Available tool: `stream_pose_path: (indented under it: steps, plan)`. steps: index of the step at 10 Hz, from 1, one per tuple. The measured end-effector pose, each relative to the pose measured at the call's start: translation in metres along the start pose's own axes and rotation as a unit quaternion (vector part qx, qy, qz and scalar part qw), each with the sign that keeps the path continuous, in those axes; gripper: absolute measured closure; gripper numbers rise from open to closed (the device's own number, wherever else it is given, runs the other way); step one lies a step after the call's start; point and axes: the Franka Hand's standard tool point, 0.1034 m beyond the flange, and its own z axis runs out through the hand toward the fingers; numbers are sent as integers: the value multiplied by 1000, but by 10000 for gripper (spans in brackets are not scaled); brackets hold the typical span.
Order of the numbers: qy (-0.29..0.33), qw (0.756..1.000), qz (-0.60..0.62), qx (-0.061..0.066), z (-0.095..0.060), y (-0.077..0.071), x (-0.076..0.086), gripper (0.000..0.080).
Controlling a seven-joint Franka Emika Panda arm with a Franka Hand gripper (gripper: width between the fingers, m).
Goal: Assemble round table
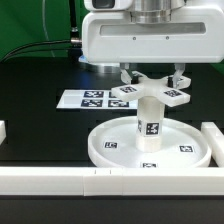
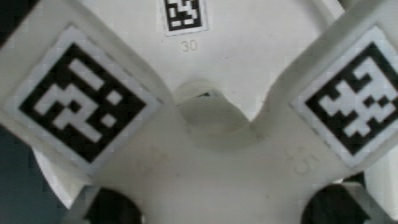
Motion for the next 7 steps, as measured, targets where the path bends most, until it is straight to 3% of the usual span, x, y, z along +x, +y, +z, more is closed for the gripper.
stream_pose_path:
  steps: [3, 5, 7]
  plan:
    - [1, 995, 95, 3, 0, -1, 0, 356]
    - [17, 972, 235, 16, 1, 0, 0, 356]
    - [30, 930, 364, 47, 2, 0, 1, 356]
